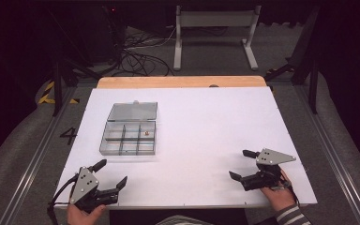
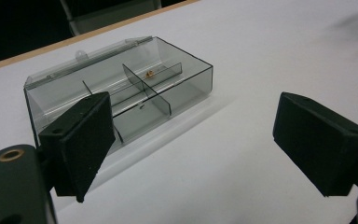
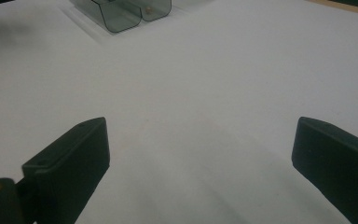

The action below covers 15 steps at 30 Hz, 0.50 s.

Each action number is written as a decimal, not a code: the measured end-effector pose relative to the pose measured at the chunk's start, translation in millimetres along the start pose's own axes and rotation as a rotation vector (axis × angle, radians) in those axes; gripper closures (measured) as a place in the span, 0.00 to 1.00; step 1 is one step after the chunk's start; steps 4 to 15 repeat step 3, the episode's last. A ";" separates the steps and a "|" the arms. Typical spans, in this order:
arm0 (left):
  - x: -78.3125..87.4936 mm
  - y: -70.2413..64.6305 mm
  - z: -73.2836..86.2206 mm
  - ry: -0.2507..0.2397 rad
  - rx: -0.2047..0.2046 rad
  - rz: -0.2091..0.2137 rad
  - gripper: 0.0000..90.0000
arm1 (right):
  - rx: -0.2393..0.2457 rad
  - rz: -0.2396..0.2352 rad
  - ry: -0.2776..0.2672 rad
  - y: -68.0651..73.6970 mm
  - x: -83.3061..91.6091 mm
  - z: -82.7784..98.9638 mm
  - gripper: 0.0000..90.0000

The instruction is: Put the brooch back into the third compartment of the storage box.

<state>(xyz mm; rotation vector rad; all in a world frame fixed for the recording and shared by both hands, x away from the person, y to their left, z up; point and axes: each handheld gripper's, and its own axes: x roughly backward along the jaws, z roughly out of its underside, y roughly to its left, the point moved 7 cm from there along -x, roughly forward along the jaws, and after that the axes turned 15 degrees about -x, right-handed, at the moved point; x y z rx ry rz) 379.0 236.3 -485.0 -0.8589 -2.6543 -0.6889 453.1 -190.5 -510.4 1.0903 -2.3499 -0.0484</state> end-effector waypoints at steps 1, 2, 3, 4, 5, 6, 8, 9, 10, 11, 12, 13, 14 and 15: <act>0.0 0.0 0.0 0.000 0.000 0.000 0.15 | 0.001 0.002 -0.001 -0.2 0.2 -0.1 0.05; 0.0 0.0 -0.1 0.000 -0.001 0.002 0.15 | 0.002 0.001 -0.005 -0.4 0.3 -0.4 0.05; 0.0 0.1 -0.1 -0.001 0.000 0.001 0.15 | 0.002 0.001 -0.008 -0.6 0.6 -0.7 0.05; 0.0 0.1 -0.1 -0.001 0.000 0.001 0.15 | 0.002 0.001 -0.008 -0.6 0.6 -0.7 0.05; 0.0 0.1 -0.1 -0.001 0.000 0.001 0.15 | 0.002 0.001 -0.008 -0.6 0.6 -0.7 0.05; 0.0 0.1 -0.1 -0.001 0.000 0.001 0.15 | 0.002 0.001 -0.008 -0.6 0.6 -0.7 0.05; 0.0 0.1 -0.1 -0.001 0.000 0.001 0.15 | 0.002 0.001 -0.008 -0.6 0.6 -0.7 0.05; 0.0 0.1 -0.1 -0.001 0.000 0.001 0.15 | 0.002 0.001 -0.008 -0.6 0.6 -0.7 0.05; 0.0 0.1 -0.1 -0.001 0.000 0.001 0.15 | 0.002 0.001 -0.008 -0.6 0.6 -0.7 0.05; 0.0 0.1 -0.1 -0.001 0.000 0.001 0.15 | 0.002 0.001 -0.008 -0.6 0.6 -0.7 0.05; 0.0 0.1 -0.1 -0.001 0.000 0.001 0.15 | 0.002 0.001 -0.008 -0.6 0.6 -0.7 0.05; 0.0 0.1 -0.1 -0.001 0.000 0.001 0.15 | 0.002 0.001 -0.008 -0.6 0.6 -0.7 0.05; 0.0 0.1 -0.1 -0.001 0.000 0.001 0.15 | 0.002 0.001 -0.008 -0.6 0.6 -0.7 0.05; 0.0 0.1 -0.1 -0.001 0.000 0.001 0.15 | 0.002 0.001 -0.008 -0.6 0.6 -0.7 0.05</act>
